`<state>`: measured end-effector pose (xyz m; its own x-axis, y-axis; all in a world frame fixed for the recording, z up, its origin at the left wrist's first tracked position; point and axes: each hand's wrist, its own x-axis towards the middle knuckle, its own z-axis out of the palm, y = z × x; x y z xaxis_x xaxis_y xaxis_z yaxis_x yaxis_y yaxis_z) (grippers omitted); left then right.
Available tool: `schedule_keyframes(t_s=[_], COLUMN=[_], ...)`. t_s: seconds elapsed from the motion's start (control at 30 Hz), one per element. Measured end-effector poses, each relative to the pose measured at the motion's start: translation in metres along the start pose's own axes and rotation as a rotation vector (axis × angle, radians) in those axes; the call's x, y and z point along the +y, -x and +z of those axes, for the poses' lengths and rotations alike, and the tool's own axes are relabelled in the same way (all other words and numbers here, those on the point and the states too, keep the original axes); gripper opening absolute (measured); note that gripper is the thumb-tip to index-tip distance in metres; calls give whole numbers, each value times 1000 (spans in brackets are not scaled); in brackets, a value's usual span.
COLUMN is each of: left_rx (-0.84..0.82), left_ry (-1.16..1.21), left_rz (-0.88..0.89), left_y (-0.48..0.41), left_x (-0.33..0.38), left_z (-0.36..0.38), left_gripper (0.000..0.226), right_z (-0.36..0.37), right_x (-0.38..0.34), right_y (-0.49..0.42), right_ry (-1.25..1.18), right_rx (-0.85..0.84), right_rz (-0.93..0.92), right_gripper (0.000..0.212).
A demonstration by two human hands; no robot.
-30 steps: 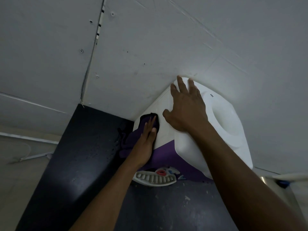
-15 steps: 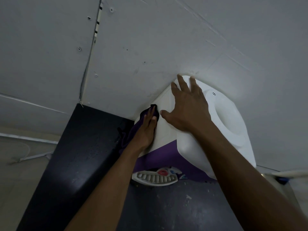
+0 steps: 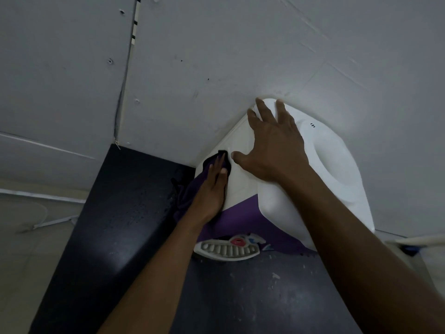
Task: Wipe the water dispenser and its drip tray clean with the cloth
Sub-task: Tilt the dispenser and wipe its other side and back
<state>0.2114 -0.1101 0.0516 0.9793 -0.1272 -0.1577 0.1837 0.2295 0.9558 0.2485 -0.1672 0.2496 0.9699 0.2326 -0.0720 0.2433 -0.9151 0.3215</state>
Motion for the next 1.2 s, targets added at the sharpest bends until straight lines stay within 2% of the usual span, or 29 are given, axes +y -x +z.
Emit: schedule_keyframes(t_s=[0.13,0.43,0.8,1.2], left_rx=[30,17,31,58], left_ry=[20,57,-23,38], left_rz=[5,-56,-61,-84], left_y=[-13,39,-14,22], left_x=[13,-11,4,-22], left_z=[-3,-3,-10,0], left_gripper=[53,51,52,56], right_z=[-1,0,0,0], right_x=[0,-1,1,0], right_y=[-2,0,-4,0], right_ry=[-5,3,17,-15], right_rx=[3,9,2,11], right_rz=[7,1,-2,0], right_gripper=[100,97,99,98])
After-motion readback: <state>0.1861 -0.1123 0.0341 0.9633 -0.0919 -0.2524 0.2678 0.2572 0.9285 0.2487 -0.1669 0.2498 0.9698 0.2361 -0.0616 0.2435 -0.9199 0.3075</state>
